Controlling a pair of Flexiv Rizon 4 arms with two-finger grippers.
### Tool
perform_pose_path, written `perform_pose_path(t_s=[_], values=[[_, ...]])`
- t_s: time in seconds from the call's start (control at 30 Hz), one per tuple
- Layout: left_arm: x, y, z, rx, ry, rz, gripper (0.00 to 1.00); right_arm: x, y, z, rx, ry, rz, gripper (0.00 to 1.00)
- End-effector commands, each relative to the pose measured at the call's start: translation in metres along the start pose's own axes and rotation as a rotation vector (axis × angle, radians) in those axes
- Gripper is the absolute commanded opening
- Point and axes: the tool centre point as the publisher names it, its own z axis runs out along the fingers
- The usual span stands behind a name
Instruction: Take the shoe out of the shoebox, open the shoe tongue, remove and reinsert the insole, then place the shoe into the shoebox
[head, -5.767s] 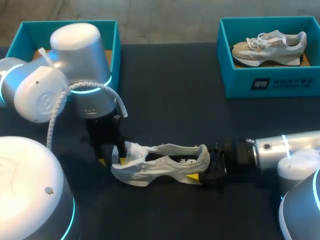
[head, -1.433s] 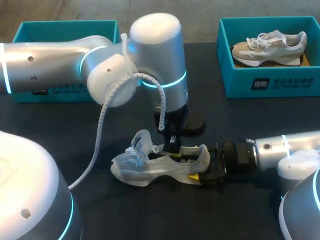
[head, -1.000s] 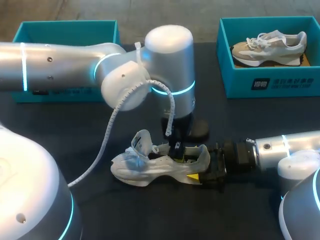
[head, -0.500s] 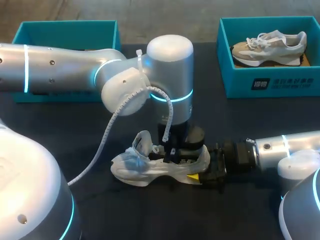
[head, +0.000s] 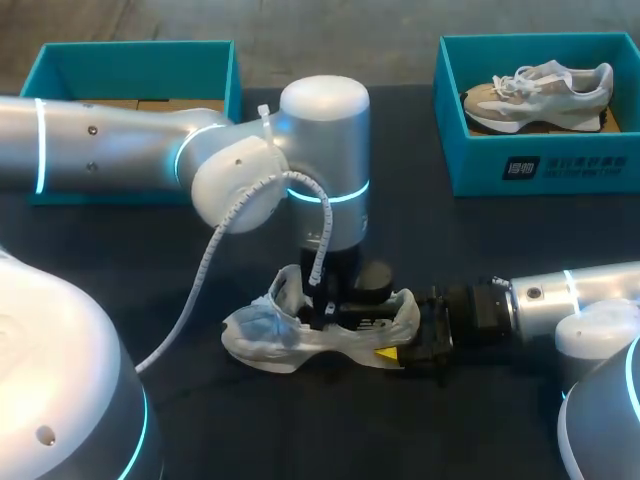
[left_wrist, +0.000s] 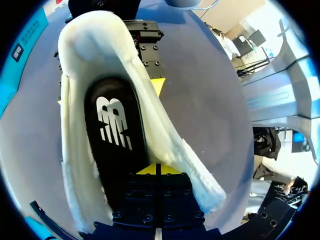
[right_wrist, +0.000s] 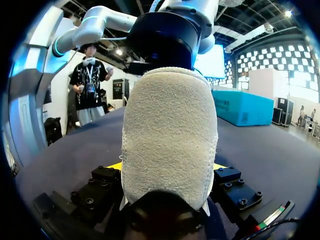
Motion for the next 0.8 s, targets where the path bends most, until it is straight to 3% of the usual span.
perform_pose_path(t_s=[0.03, 0.27, 0.53, 0.8], values=[[0.003, 0.000, 0.007, -0.001, 0.000, 0.000, 0.00, 0.001, -0.001, 0.001, 0.003, -0.002, 0.001, 0.00], [0.001, 0.000, 0.015, -0.005, -0.037, -0.010, 0.35, 0.001, -0.001, 0.001, 0.003, -0.002, 0.001, 0.00], [-0.011, -0.003, 0.017, -0.017, -0.162, -0.028, 0.37, 0.001, -0.001, 0.001, 0.003, -0.002, 0.001, 0.00], [-0.022, 0.001, 0.005, -0.008, -0.188, -0.053, 0.35, 0.001, -0.001, 0.001, 0.003, -0.002, 0.001, 0.00]])
